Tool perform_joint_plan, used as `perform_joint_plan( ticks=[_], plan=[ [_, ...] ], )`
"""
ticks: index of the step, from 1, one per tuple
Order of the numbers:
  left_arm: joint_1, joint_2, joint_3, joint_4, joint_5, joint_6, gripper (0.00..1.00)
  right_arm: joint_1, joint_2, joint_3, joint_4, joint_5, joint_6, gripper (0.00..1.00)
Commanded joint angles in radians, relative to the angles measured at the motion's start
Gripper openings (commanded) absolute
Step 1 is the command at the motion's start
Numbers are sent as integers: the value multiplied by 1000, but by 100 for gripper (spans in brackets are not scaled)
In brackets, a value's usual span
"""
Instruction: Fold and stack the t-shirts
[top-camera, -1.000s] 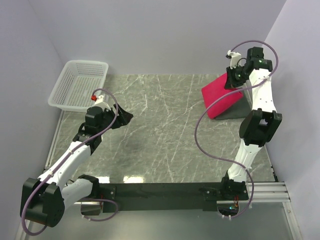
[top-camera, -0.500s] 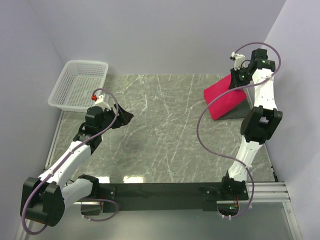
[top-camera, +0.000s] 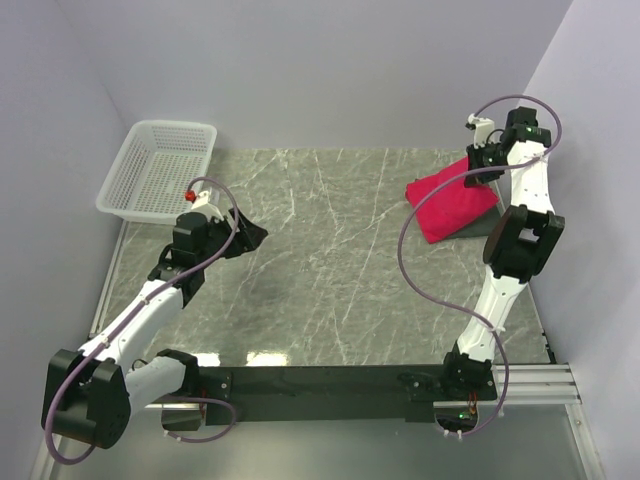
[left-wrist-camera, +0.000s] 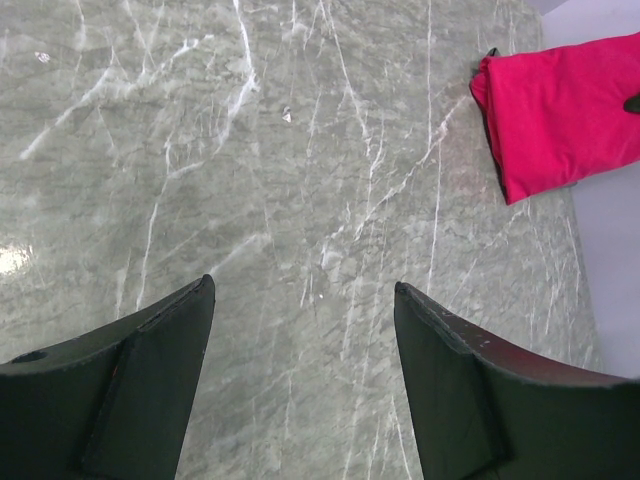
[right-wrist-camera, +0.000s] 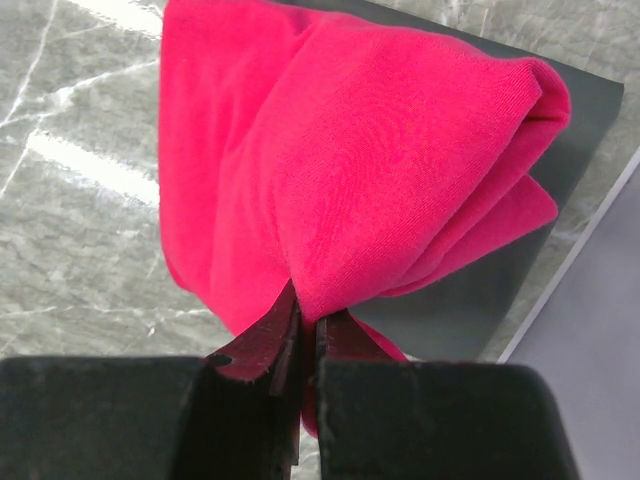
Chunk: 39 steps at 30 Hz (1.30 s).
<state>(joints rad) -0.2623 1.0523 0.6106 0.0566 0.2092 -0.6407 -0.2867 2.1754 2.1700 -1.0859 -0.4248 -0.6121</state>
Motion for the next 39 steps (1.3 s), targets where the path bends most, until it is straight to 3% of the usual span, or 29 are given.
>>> perform_joint_plan(
  ticks=[1,3,6,7,10,14,19,24,33,35,38,39],
  plan=[
    [3,12,23,22,22,-7,77,-11,21,1,56,-12,-5,4],
    [3,17,29,22,22,-5,77,-12,32,1,64,-11,-2,6],
    [3,20,35,14,19,-5,77,-14,52,-2,84,12,6,20],
    [3,20,37,14,21,-5,77,-15,57,-7,102,23,17,31],
    [3,21,38,9,21,-7,77,-16,66,-35,170,89,60,53],
    [3,26,51,6,21,-5,77,-16,32,-107,291,237,136,63],
    [3,29,63,-6,18,4,77,0,-51,-212,446,394,167,65],
    [3,29,71,-12,13,15,77,3,-141,-300,511,443,158,66],
    [3,-15,51,-23,-4,26,77,1,-174,-273,431,181,164,65],
    [3,-20,49,-23,-4,27,77,1,-115,-199,368,150,192,63],
    [3,-34,40,-21,-2,24,77,-5,-40,-121,308,136,242,45],
    [3,-43,35,-17,1,18,77,-9,-23,-105,284,126,259,34]
  ],
)
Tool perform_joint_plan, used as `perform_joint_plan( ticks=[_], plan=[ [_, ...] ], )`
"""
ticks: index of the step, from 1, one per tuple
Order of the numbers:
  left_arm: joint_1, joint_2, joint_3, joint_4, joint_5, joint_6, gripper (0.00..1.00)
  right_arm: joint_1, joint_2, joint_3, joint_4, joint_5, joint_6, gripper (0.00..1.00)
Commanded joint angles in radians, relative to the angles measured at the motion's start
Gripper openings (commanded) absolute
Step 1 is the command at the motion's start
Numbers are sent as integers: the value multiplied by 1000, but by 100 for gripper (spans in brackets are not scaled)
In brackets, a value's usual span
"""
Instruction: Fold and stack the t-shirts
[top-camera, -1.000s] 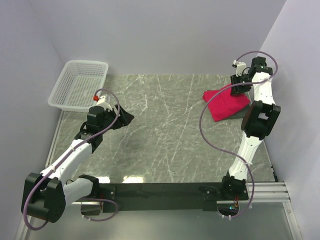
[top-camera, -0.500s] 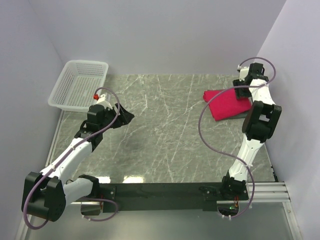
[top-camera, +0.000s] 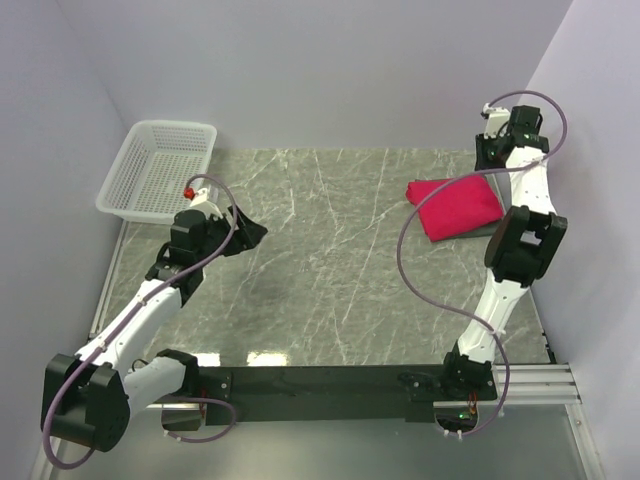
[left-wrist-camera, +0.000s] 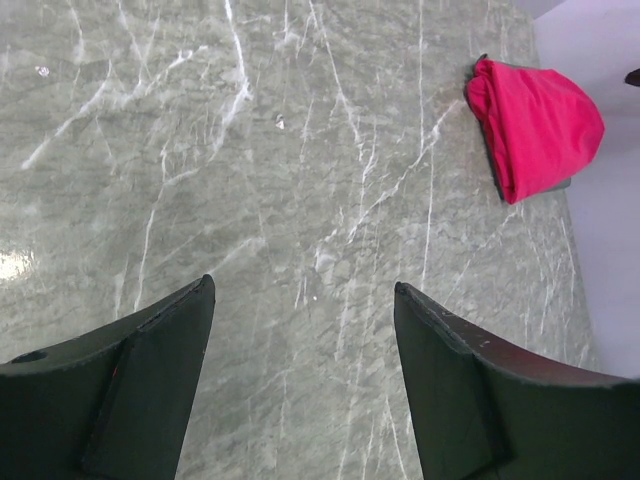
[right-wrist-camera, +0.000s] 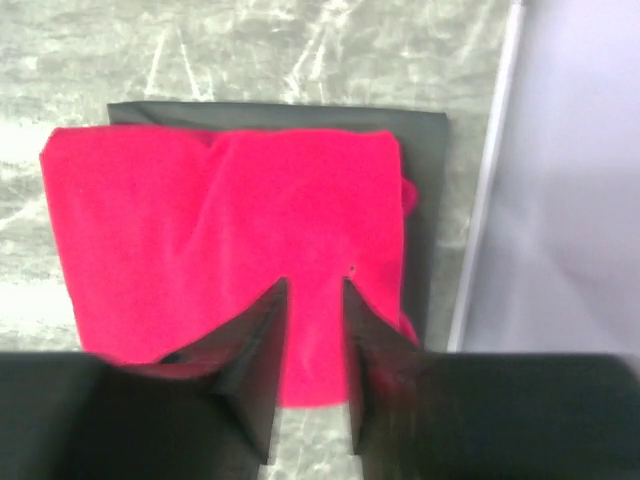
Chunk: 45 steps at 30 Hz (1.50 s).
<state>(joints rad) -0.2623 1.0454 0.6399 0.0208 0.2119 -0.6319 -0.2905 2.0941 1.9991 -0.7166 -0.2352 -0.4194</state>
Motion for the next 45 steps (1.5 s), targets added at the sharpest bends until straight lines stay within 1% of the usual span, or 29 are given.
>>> perform_joint_plan(
  ticks=[1,2,3,5,7,10,12,13,16,19,20,21,22,25,27,29,33,35,38,40,45],
  plan=[
    [3,-42,1,22,1,6,77,-15,82,81,-92,-62,77,29],
    [3,-47,-11,27,0,5,77,-19,92,79,-92,-53,85,25],
    [3,-54,-17,31,1,0,77,-22,98,75,-93,-44,88,17],
    [3,-59,-32,37,4,-2,77,-35,106,34,-96,-26,84,15],
    [3,-58,-45,50,6,0,77,-39,124,-9,-104,8,70,14],
    [3,-35,-45,62,18,5,77,-70,158,-34,-119,45,80,13],
    [3,-15,-39,62,26,17,77,-93,159,-51,-132,53,83,11],
    [3,-9,-34,64,32,20,77,-98,143,-89,-126,54,79,11],
    [3,8,-42,88,38,20,78,-107,123,-143,-107,66,54,12],
    [3,45,-36,108,55,21,77,-110,133,-117,-144,21,34,15],
    [3,60,-29,108,61,21,77,-108,130,-106,-153,-1,25,16],
    [3,65,-25,104,64,27,77,-108,127,-97,-162,-65,5,19],
    [3,68,-13,99,64,32,77,-108,107,-80,-181,-96,-8,20],
    [3,68,6,77,55,47,77,-108,40,-82,-156,-205,-47,22],
    [3,65,12,68,50,49,77,-107,5,-76,-114,-255,-36,23],
    [3,67,18,70,49,46,77,-99,-3,-62,-81,-260,-4,23],
    [3,80,30,61,55,34,77,-72,46,-23,17,-214,158,23],
    [3,87,41,48,53,34,77,-59,66,-19,46,-133,201,23],
    [3,82,49,38,46,29,77,-45,104,-14,104,-57,277,23],
    [3,81,49,34,46,24,77,-38,147,10,118,-9,281,23],
    [3,88,55,28,44,21,77,-35,248,75,76,114,261,21]
  ],
)
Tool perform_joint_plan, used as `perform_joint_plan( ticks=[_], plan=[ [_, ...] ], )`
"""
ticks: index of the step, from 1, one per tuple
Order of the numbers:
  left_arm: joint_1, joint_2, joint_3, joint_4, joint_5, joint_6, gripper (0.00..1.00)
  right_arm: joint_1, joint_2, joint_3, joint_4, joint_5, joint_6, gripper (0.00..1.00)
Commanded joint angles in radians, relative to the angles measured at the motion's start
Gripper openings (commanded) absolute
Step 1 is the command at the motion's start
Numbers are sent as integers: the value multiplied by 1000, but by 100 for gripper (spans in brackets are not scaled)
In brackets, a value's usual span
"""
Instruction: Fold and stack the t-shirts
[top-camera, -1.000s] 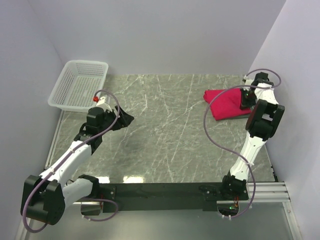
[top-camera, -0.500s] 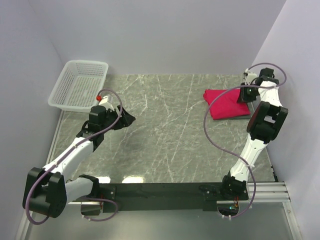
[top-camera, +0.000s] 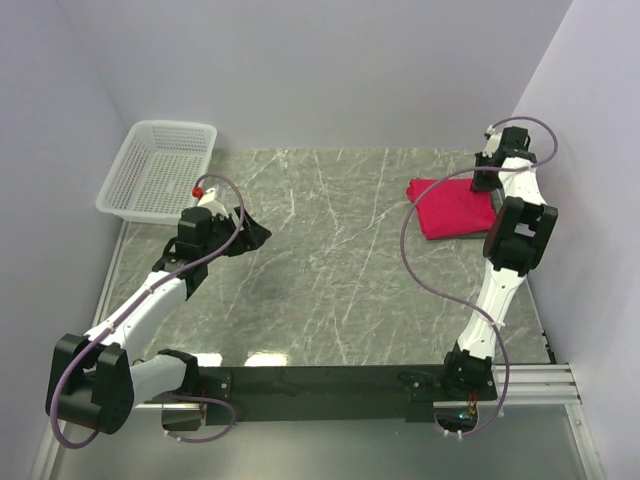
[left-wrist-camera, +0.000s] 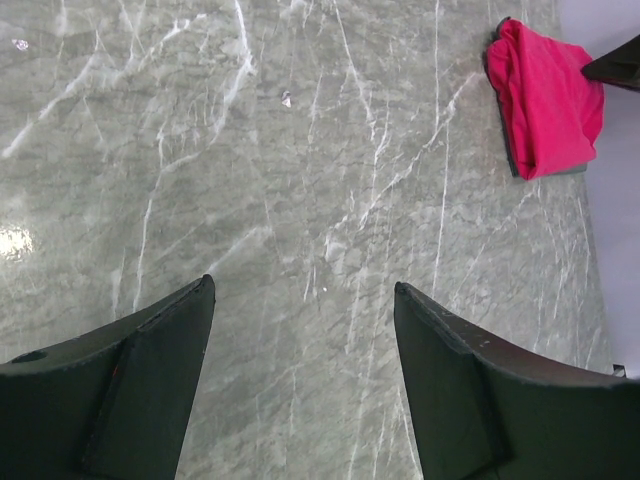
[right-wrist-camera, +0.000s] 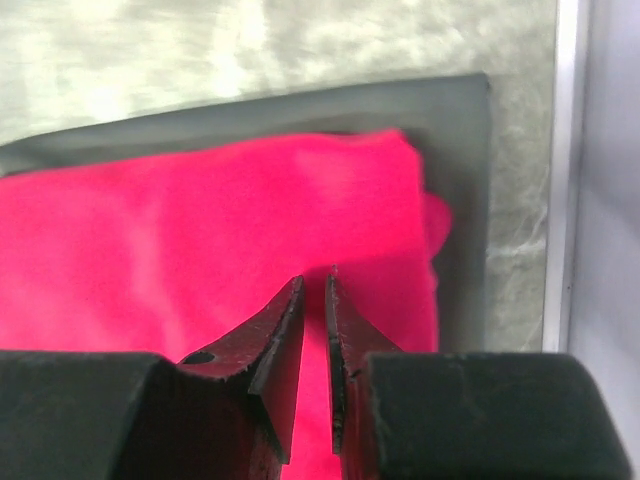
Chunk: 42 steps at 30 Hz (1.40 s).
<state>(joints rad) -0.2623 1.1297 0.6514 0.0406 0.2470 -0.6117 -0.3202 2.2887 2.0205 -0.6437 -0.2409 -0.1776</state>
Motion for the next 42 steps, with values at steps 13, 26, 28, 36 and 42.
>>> perform_joint_plan(
  ticks=[13,26,28,36,42],
  plan=[
    [3,2,74,-5,-9,10,77,-5,-49,70,-13,22,-43,27],
    [3,-191,71,-82,-235,12,99,36,-354,-164,-148,-394,-164,43],
    [5,-217,53,-84,-244,15,99,82,-385,-233,-139,-361,-178,43],
    [6,-271,57,-146,-244,44,99,220,-482,-385,-56,-247,-200,43],
    [8,-307,50,-166,-244,43,99,271,-448,-391,-50,-164,-168,43]
  ],
)
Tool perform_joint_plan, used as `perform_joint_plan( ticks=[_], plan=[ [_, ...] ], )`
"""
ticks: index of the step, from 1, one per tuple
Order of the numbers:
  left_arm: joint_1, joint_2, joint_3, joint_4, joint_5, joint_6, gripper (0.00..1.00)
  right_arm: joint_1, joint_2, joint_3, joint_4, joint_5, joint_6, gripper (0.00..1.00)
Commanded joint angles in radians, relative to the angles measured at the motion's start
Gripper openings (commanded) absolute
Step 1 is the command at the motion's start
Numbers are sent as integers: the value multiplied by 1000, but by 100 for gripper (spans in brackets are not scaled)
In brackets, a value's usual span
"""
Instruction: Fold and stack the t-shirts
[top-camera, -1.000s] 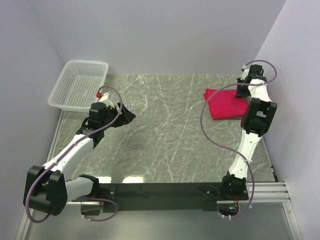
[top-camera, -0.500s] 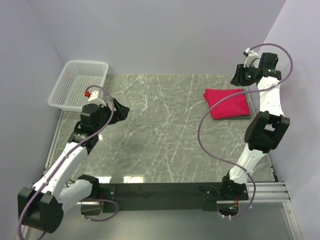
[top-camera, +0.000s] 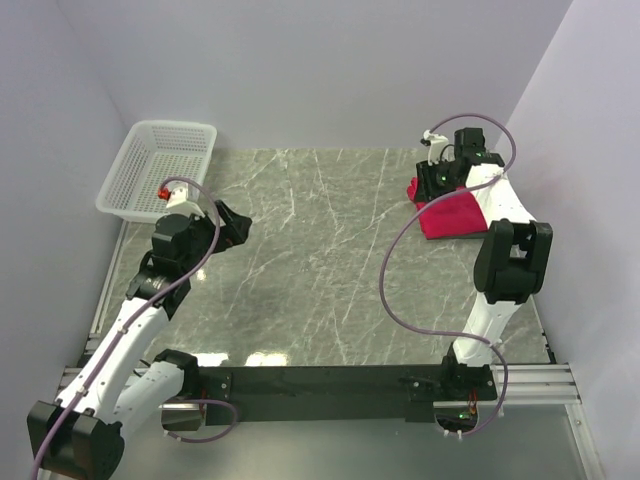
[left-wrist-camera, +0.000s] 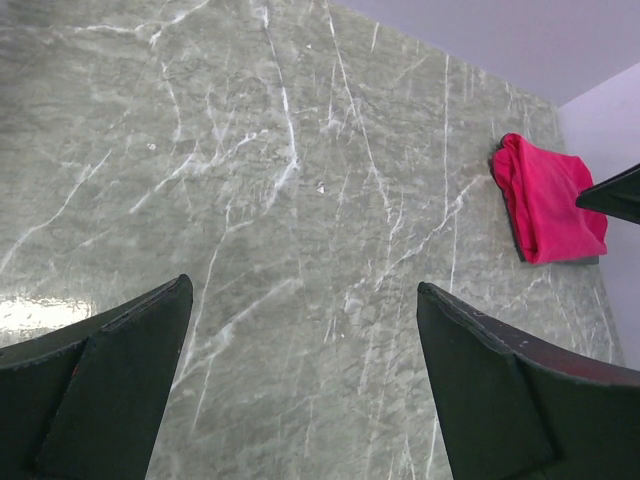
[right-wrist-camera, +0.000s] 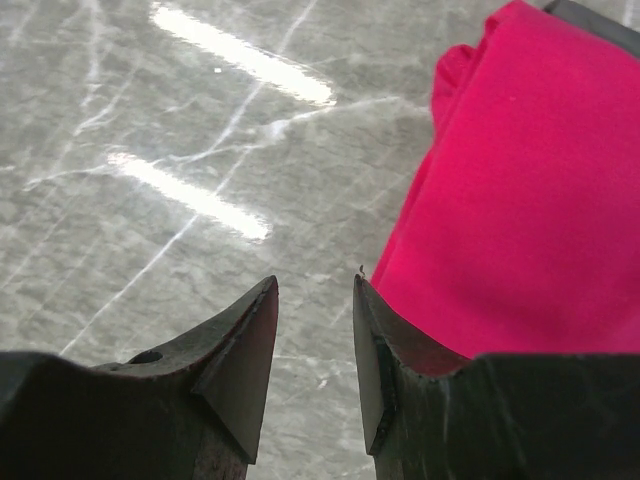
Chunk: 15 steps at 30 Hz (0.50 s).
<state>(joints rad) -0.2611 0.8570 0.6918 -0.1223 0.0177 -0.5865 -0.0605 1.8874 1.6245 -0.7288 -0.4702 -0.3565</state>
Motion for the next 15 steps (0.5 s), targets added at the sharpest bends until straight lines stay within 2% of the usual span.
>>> perform_joint_plan(
  ticks=[1,6,11,15],
  plan=[
    [5,-41,11,-8,-15,17,99,17,-51,-5,48,74,11,43],
    [5,-67,8,-34,-13,13,99,36,-103,-74,130,125,17,43],
    [5,-81,14,-48,-15,7,99,39,-89,-45,121,137,25,42],
    [5,-87,38,-82,-15,20,99,39,-155,-89,152,136,13,42]
  ],
)
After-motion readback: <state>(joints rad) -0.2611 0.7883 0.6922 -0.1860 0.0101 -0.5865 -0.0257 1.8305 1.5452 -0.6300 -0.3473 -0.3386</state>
